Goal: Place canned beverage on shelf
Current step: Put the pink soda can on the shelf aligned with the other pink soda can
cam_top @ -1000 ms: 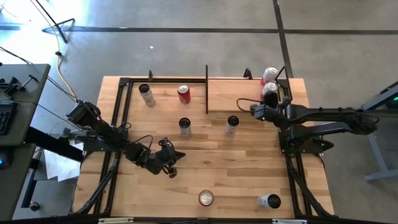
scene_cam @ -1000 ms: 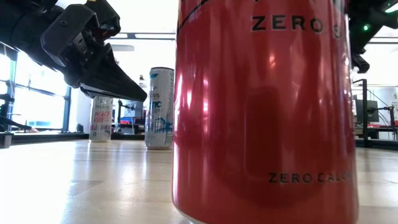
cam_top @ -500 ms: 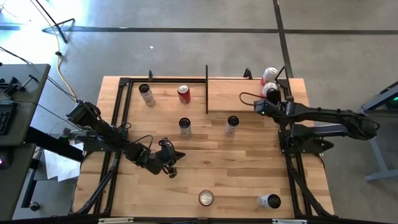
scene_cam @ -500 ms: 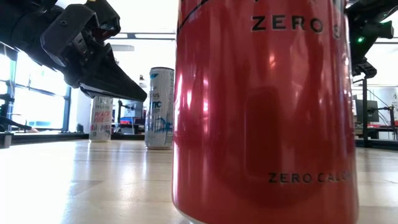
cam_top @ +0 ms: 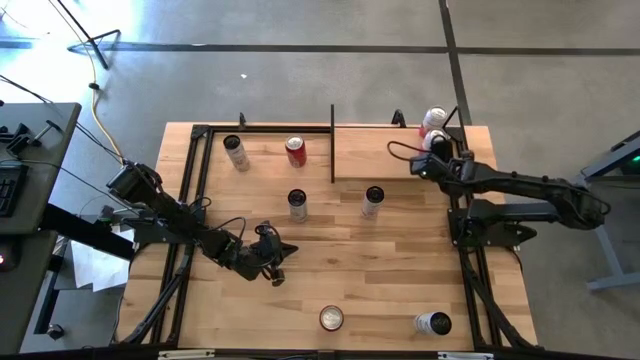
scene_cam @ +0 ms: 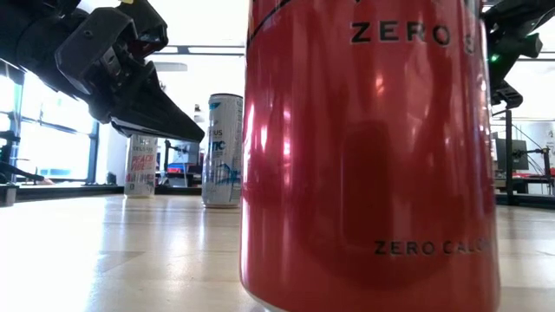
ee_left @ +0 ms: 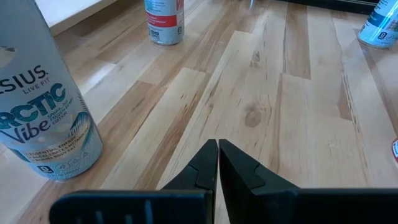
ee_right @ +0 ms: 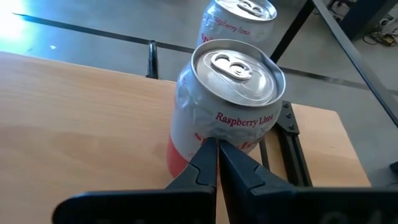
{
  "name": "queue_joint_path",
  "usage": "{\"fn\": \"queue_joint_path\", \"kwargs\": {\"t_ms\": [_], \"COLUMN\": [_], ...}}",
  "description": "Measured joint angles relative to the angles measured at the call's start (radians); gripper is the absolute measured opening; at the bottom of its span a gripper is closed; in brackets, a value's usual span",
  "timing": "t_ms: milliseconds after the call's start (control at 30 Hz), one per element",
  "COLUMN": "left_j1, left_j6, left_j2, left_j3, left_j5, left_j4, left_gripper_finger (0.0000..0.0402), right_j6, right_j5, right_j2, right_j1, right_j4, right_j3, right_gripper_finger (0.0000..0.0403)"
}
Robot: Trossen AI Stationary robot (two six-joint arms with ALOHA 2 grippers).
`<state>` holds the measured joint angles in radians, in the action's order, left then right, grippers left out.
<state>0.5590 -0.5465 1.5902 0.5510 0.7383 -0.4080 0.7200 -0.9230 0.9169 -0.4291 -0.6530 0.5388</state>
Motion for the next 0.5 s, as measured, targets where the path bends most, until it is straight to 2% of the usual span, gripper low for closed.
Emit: {"fn": "queue_joint_path", "kwargs": {"t_ms": [333, 500], "left_j1": [0.000, 0.000], "left_j6": [0.000, 0.017], "left_j2": [0.000, 0.000], "left_j3": [0.000, 0.000], "left_j5": [0.000, -0.004], "left_j4": [0.000, 0.001], "left_gripper_finger": [0.0007, 0.0007], "right_j6": [-0.044, -0.082], "right_j5": [0.016, 0.065], "right_j2": [0.000, -0.003], "right_j1": [-0.016, 0.002], "right_j4": [0.027, 0.012], "right_j3": [0.001, 0.049], "right_gripper_finger": [0.0000, 0.0000]}}
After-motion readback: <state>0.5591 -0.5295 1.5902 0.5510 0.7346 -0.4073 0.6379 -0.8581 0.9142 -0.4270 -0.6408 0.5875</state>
